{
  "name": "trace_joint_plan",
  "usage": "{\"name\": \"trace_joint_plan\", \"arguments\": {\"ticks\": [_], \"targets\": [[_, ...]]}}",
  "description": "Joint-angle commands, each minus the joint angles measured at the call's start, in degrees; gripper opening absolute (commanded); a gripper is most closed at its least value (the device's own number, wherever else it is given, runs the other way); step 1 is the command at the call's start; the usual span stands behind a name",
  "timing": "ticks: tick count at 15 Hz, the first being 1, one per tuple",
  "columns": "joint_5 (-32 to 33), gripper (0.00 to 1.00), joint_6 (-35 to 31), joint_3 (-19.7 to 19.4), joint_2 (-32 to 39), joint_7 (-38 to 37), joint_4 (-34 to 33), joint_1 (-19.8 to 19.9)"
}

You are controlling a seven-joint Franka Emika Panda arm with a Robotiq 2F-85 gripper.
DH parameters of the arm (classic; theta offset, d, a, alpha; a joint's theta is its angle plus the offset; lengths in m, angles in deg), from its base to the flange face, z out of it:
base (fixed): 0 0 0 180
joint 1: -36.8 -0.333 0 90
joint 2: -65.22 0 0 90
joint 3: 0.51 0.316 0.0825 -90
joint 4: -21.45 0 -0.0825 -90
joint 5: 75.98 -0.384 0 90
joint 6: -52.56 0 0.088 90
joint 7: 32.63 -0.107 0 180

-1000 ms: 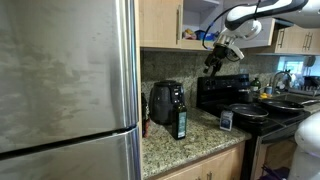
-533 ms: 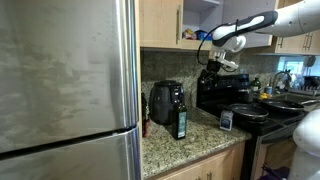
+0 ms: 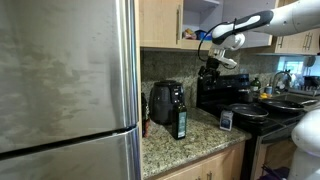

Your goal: Turn off the air fryer

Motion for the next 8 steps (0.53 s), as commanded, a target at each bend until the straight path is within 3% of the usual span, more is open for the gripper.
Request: {"name": "trace_joint_plan", "arguments": {"ticks": [1, 6, 8], "targets": [[-0.04, 1.0, -2.47, 0.92, -0.32, 0.44, 0.65, 0.88], [-0.53, 1.0, -9.9, 1.21, -0.71, 0.26, 2.08, 0.66], [-7.24, 1.0, -18.35, 0.47, -1.01, 2.16, 4.61, -0.44]]}}
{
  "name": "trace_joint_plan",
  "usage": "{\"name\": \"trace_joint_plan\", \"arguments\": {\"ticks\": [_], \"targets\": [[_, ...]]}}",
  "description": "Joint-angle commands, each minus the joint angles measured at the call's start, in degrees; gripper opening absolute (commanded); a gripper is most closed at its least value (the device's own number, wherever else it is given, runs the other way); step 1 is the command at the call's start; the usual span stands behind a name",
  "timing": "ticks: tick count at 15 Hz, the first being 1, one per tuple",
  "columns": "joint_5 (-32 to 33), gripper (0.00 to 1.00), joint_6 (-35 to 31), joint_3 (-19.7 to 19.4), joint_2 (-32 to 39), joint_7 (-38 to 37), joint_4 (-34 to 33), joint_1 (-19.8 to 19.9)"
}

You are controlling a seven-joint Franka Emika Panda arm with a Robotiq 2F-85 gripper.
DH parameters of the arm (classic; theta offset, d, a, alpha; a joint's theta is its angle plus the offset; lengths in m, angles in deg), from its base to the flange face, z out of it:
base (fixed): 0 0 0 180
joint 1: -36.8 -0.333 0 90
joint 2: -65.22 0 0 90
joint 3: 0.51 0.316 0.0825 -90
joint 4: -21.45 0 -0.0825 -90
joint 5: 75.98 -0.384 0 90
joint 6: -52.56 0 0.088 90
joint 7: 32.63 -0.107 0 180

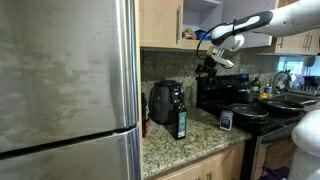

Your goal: Turn off the air fryer

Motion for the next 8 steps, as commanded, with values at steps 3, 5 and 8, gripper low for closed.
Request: {"name": "trace_joint_plan", "arguments": {"ticks": [3, 5, 8], "targets": [[-4.53, 1.0, -6.4, 0.35, 0.03, 0.81, 1.55, 0.15], [-2.27, 1.0, -0.89, 0.57, -0.02, -2.27, 0.85, 0.84], [2.62, 1.0, 9.69, 1.46, -0.01, -10.06, -1.17, 2.09]]}}
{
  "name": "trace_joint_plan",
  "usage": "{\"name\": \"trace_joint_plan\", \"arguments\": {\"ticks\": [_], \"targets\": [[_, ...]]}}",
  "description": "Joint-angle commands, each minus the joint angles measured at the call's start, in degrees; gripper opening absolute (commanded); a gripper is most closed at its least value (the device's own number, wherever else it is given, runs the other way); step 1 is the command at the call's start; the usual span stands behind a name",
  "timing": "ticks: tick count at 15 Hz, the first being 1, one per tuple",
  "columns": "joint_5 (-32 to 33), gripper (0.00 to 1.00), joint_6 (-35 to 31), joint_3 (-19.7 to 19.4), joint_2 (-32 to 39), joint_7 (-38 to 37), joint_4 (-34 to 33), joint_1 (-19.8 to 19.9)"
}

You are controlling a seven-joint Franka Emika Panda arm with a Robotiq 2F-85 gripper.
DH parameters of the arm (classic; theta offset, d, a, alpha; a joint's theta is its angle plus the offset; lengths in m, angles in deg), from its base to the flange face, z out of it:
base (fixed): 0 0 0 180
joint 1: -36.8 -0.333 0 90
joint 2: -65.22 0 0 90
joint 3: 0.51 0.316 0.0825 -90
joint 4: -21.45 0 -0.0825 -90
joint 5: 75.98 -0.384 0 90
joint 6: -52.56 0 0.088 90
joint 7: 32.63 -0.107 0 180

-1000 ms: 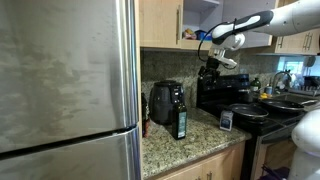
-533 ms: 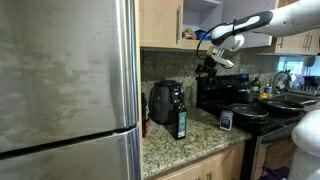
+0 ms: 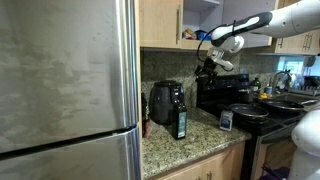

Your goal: Turn off the air fryer

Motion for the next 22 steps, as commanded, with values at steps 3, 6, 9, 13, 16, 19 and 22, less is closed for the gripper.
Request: {"name": "trace_joint_plan", "arguments": {"ticks": [3, 6, 9, 13, 16, 19, 22], "targets": [[4.99, 1.0, 14.92, 1.48, 0.58, -9.14, -4.14, 2.07], [3.87, 1.0, 15.67, 1.29, 0.0, -8.14, -3.39, 1.82], [3.87, 1.0, 16.77, 1.31, 0.03, -8.51, -3.82, 1.86], [3.87, 1.0, 16.81, 1.31, 0.08, -8.52, -3.82, 1.88], [3.87, 1.0, 16.83, 1.31, 0.08, -8.52, -3.82, 1.88], [3.87, 1.0, 16.84, 1.31, 0.08, -8.52, -3.82, 1.88], [3.87, 1.0, 16.84, 1.31, 0.08, -8.52, -3.82, 1.88]]}}
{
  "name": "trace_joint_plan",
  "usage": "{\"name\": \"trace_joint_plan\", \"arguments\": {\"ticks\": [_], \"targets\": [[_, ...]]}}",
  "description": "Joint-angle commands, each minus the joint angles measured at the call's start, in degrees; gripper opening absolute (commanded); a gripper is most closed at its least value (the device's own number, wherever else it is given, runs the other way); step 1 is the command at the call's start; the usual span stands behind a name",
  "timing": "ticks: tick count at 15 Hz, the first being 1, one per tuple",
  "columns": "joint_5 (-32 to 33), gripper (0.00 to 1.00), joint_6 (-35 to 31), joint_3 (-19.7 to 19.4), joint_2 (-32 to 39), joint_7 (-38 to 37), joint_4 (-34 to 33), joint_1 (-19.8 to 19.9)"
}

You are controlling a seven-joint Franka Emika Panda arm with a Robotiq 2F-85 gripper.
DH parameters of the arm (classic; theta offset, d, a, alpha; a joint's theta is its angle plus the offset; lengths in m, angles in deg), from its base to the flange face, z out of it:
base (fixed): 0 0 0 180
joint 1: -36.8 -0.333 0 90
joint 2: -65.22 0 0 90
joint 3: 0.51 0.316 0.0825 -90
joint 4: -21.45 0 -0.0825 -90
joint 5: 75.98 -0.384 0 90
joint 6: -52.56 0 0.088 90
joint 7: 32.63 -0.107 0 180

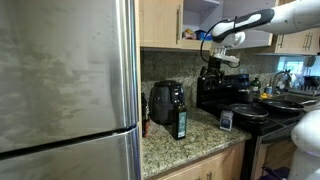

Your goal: Turn off the air fryer

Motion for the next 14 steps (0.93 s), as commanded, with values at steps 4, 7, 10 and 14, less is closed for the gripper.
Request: {"name": "trace_joint_plan", "arguments": {"ticks": [4, 7, 10, 14], "targets": [[1.55, 1.0, -13.28, 2.33, 6.35, -4.57, 2.7, 2.05], [2.95, 1.0, -27.89, 3.09, 10.16, -8.28, 5.09, 1.54], [1.97, 1.0, -28.6, 2.73, 10.93, -7.34, 4.92, 1.03], [2.09, 1.0, -27.53, 2.88, 12.56, -5.66, 4.06, 0.73]]}}
